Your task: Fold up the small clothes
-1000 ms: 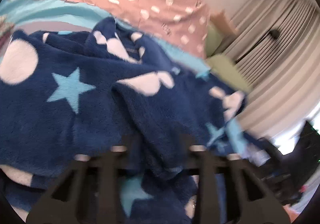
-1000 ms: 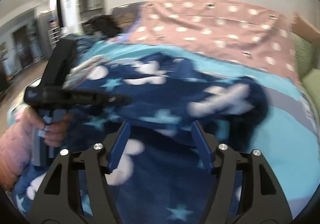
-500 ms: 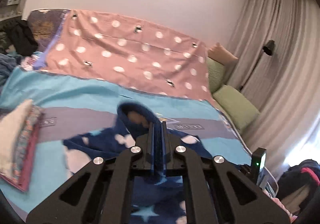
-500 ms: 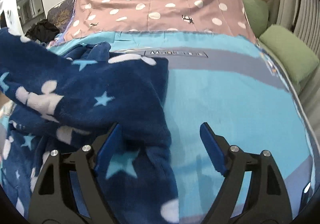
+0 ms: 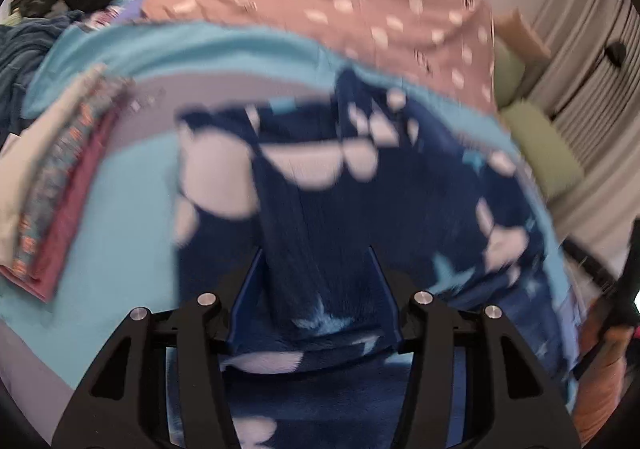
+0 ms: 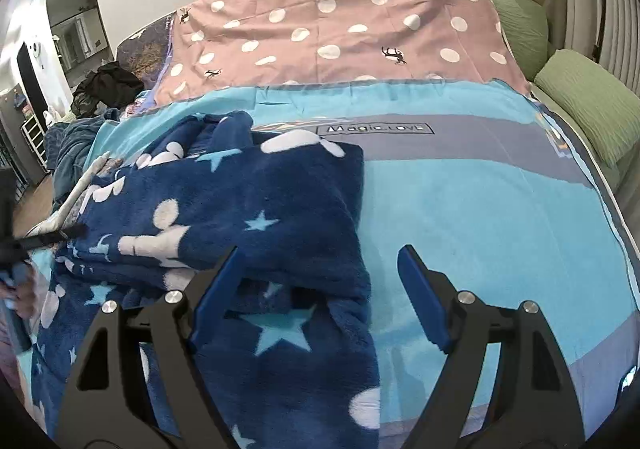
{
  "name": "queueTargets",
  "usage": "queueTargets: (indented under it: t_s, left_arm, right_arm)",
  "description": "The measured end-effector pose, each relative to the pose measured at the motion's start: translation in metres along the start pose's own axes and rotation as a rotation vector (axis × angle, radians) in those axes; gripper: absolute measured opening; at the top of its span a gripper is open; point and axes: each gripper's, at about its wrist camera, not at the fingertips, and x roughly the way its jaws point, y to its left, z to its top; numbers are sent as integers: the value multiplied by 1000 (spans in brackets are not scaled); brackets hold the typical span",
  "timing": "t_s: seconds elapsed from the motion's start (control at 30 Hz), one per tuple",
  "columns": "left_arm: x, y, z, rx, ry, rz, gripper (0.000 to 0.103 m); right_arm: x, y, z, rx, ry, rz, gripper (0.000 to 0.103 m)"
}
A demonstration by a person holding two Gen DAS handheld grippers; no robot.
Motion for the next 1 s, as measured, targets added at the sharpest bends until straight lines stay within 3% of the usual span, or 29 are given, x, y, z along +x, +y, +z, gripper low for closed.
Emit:
queueTargets:
  t_s: [0.03,0.07,0.13,0.23,0.3,0.37,0.43,0.47,0.5,0.57,0.67,0.77,0.8,0.87,1.0]
  left_arm:
    - [8,-3,-2,15,7,28,26]
    - [11,-8,-1,39,11,36,15]
    - [-2,-13,3,41,-35,40,10]
    - [-49,-23,20,88,-178,32,10]
    - [-60,-21,28,110,-198,59,10]
    - [-53,-12,28,133,-194,181,12]
    - [-41,-1,21,113,-163,228,18]
    - [-36,4,17,87,-148,236,19]
    - [-35,6,15,74,-149,234,19]
    - [-38,3,11,65,-168,181,19]
    - [-25,-15,11,93,-137,110,19]
    - [19,-24,0,132,-17,164,29]
    - [29,-24,-6,156,-27,177,30]
    - [26,-30,-16,201,-93,197,31]
    - [14,-32,-11,195,-69,166,34]
  right_arm:
    - [1,2,0,-4,0,3,80]
    - [2,5,-2,-11,3,4,80]
    - [3,9,-3,-26,7,-4,80]
    - [5,9,-7,-47,-1,-14,81]
    - [6,7,-7,-41,0,-14,81]
    - [6,6,-7,-23,-5,-6,81]
    - [5,7,-4,-19,-10,3,78]
    - [5,8,-1,-20,-13,3,63]
    - [6,10,3,-22,-10,4,41]
    - [11,13,12,-12,9,12,21]
    - [23,16,24,17,12,70,20]
    - [54,19,14,-21,132,-16,20]
    - [72,17,1,-37,187,-47,20]
    - [68,21,-5,-96,133,-71,19]
    - [59,32,1,-134,146,-125,20]
